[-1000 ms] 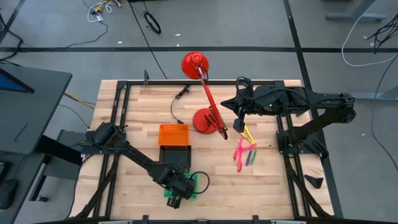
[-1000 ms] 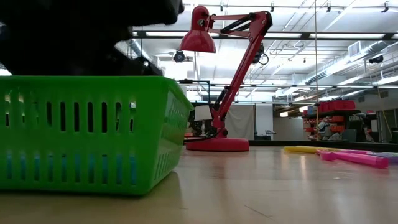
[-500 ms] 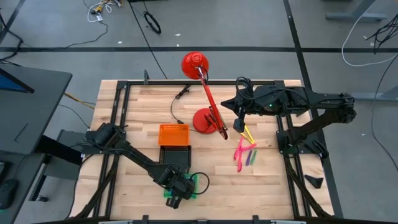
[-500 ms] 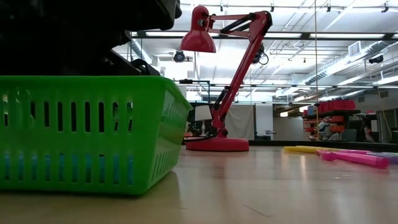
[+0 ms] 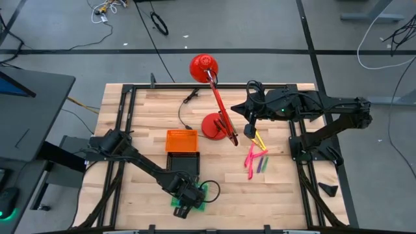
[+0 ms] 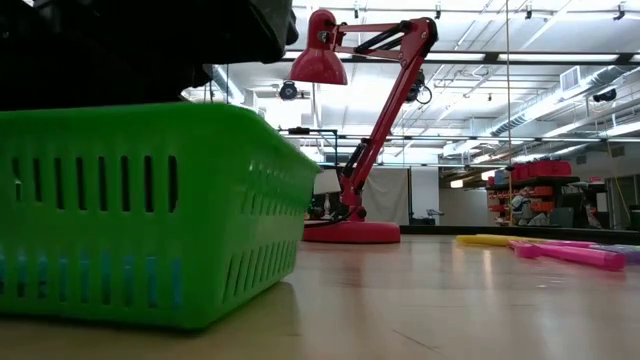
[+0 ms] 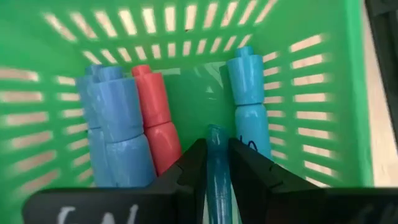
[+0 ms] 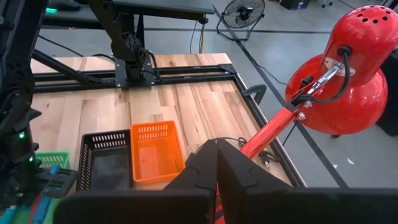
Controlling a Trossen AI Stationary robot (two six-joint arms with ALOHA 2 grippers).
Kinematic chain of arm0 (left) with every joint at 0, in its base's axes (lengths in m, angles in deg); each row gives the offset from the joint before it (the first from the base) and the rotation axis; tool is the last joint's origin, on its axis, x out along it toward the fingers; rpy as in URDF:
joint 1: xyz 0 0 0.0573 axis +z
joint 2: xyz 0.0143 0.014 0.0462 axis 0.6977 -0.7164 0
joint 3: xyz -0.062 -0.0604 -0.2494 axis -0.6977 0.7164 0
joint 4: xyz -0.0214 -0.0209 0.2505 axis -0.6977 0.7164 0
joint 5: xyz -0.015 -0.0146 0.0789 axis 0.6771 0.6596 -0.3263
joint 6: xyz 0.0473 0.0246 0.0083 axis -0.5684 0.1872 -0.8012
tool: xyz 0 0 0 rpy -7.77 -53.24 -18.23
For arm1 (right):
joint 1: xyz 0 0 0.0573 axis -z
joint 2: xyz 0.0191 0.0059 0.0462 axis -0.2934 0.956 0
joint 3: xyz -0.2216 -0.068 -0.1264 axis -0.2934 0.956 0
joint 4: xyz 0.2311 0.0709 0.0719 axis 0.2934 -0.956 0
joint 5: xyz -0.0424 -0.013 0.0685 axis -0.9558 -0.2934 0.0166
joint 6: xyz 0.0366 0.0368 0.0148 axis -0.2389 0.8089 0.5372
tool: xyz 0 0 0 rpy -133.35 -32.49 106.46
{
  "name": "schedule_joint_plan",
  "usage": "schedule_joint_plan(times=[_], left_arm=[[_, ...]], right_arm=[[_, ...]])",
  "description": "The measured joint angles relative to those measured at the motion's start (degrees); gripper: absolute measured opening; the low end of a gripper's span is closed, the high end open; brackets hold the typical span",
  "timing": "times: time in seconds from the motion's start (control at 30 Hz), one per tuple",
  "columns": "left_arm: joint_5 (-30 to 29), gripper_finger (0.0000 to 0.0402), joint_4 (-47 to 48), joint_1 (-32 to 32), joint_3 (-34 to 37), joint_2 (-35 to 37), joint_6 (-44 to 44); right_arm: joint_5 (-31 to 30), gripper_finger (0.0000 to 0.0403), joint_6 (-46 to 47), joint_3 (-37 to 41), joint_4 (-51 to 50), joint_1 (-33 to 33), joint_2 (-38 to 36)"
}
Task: Pick & Place Markers
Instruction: Put the blue pen into the black bin
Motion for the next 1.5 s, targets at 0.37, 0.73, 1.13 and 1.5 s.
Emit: schedule_joint_plan(times=[0.37,0.73,1.13,1.5], left_arm=[[-0.6,0.0038,-0.2,0.0,0.0,-0.4,-0.2],[-1.9,0.0037,1.9,1.3,0.3,2.0,0.9],[1.5,0.0006,1.7,1.5,0.1,3.4,1.1],[5.5,0.004,1.8,1.5,0.1,3.4,1.0]], right_arm=[[0.0,0.0008,-0.1,0.0,0.0,0.0,0.0],[0.0,0.0008,-0.1,0.0,0.0,0.0,0.0],[0.0,0.0008,-0.1,0.0,0.0,0.0,0.0],[0.0,0.0008,-0.1,0.0,0.0,0.0,0.0]])
